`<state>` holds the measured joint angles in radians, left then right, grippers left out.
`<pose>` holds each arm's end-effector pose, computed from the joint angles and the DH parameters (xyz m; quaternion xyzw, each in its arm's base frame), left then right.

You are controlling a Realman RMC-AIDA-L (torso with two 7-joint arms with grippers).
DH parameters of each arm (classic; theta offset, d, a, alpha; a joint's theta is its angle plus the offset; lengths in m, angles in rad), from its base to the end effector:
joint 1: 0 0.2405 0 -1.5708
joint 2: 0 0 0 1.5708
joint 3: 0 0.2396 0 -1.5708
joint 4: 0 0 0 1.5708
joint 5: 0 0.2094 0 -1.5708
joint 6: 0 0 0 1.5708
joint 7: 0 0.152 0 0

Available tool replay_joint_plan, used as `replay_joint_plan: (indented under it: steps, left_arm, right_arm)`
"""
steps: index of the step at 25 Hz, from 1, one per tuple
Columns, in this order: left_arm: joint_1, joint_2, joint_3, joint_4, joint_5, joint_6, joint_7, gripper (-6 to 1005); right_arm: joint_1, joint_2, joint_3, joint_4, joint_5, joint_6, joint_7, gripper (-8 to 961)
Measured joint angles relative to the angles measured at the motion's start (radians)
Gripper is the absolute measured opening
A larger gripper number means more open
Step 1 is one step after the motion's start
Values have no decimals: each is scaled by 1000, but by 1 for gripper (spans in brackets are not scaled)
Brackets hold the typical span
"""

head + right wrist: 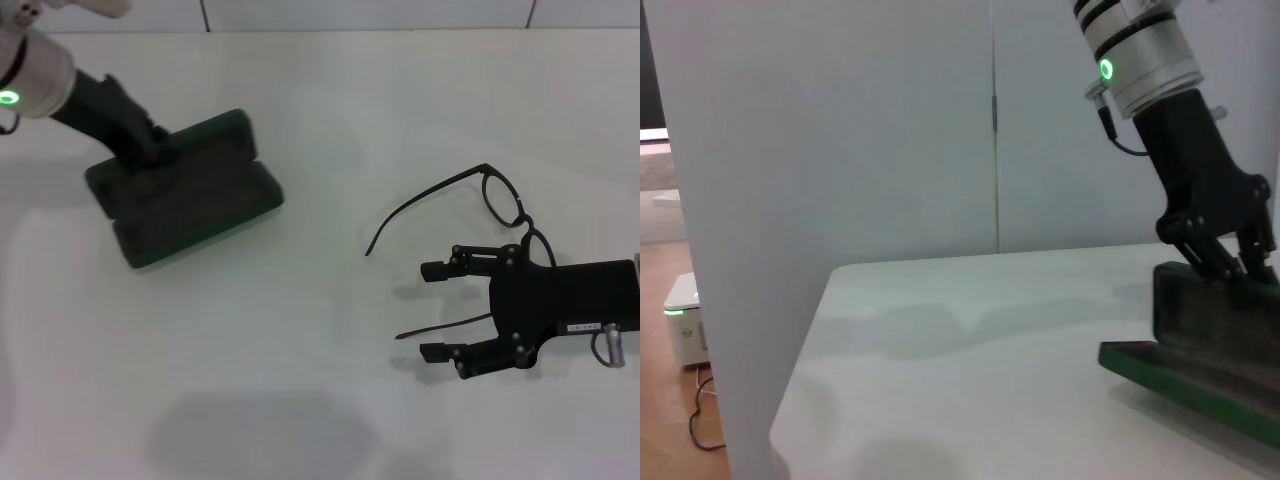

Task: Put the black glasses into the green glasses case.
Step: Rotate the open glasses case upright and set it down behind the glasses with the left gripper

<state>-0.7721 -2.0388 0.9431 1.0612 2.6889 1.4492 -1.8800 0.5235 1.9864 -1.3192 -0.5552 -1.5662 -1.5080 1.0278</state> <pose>-0.2060 0.4046 0.0507 -0.9534 -0.1524 0.1603 0.2050 0.2207 0.3007 -0.0392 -0.9737 0.0081 0.2245 0.0373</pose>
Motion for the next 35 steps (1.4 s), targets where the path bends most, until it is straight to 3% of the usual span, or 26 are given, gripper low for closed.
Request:
replay_joint_plan:
  steps: [6,8,14,23,35]
  left_arm:
    - [9,-43,100,57,-58,-55,72,213]
    - [5,-48,149,56,-83,-90,76,217]
    - [2,-49,314,35,-144,-224,80,231]
    - [5,-51,441,14,-163,-299,82,250]
    - [12,-54,476,18,-177,-320,80,277]
  right_arm:
    - [1,0,0,-1,0,-3,0,856]
    - [2,0,-1,-1,0,-2,0,856]
    - [2,0,1,-2,0,-10,0,855]
    - [-2,0,3,-2,0,-9,-3,855]
    - [-2,-1,3,-2,0,-7,-5,854]
